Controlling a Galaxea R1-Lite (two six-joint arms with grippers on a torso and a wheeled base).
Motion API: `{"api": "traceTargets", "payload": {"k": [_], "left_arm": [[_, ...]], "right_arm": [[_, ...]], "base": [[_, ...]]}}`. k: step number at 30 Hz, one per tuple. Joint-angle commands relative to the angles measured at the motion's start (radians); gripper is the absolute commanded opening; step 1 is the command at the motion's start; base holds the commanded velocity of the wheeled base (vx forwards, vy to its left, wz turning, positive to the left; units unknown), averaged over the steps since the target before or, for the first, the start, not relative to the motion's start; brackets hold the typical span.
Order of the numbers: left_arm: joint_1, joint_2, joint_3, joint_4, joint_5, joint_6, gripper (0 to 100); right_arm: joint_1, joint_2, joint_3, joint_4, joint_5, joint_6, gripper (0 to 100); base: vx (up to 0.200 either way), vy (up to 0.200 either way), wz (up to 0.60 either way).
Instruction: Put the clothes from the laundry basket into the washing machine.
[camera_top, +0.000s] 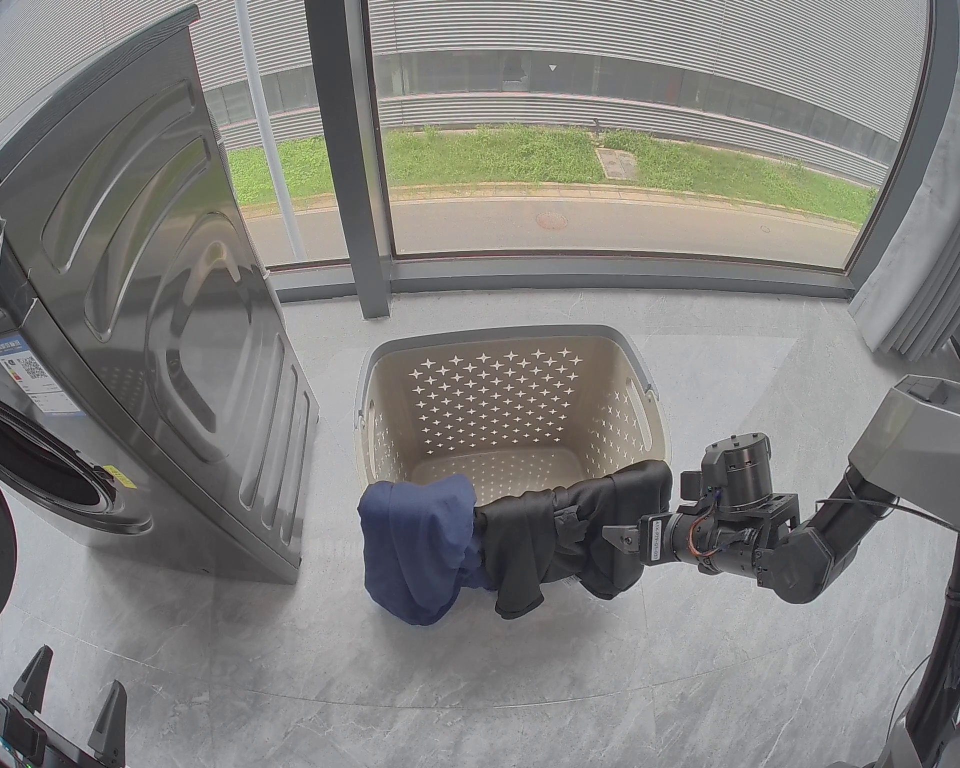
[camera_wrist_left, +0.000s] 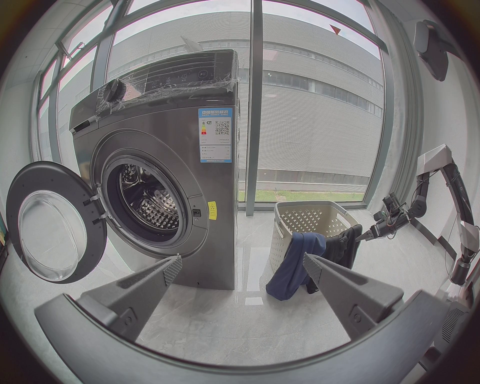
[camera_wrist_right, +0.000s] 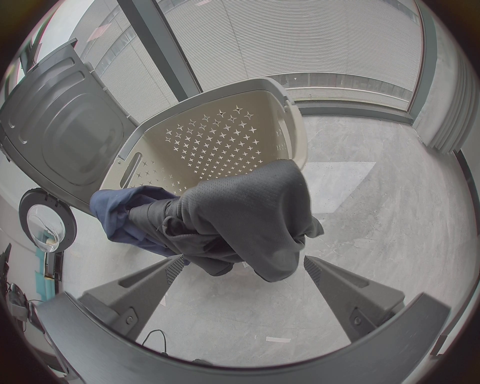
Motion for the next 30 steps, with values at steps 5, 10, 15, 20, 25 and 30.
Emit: {"api": "traceTargets", "payload": {"k": [5, 10, 15, 20, 25, 30], "left_arm": [[0.001, -0.012, 0.015, 0.0, 0.0, 0.0, 100], [0.001, -0.012, 0.015, 0.0, 0.0, 0.0, 100], [0.001, -0.012, 0.015, 0.0, 0.0, 0.0, 100], [0.001, -0.012, 0.015, 0.0, 0.0, 0.0, 100], [0.001, -0.012, 0.015, 0.0, 0.0, 0.0, 100], [0.001, -0.012, 0.015, 0.0, 0.0, 0.0, 100]], "right_arm": [[-0.005, 0.074, -0.08, 0.0, -0.001, 0.004, 100], [-0.006, 0.096, -0.117, 0.0, -0.001, 0.004, 100], [-0.003, 0.1, -0.127, 0.0, -0.001, 0.007, 0], [0.0, 0.097, -0.127, -0.002, -0.003, 0.007, 0], [0.006, 0.076, -0.107, -0.002, -0.001, 0.015, 0], [0.011, 0.021, -0.069, -0.003, -0.001, 0.016, 0]], "base": [[0.0, 0.0, 0.0], [0.0, 0.0, 0.0], [0.0, 0.0, 0.0], [0.0, 0.0, 0.0], [0.0, 0.0, 0.0], [0.0, 0.0, 0.0]]}}
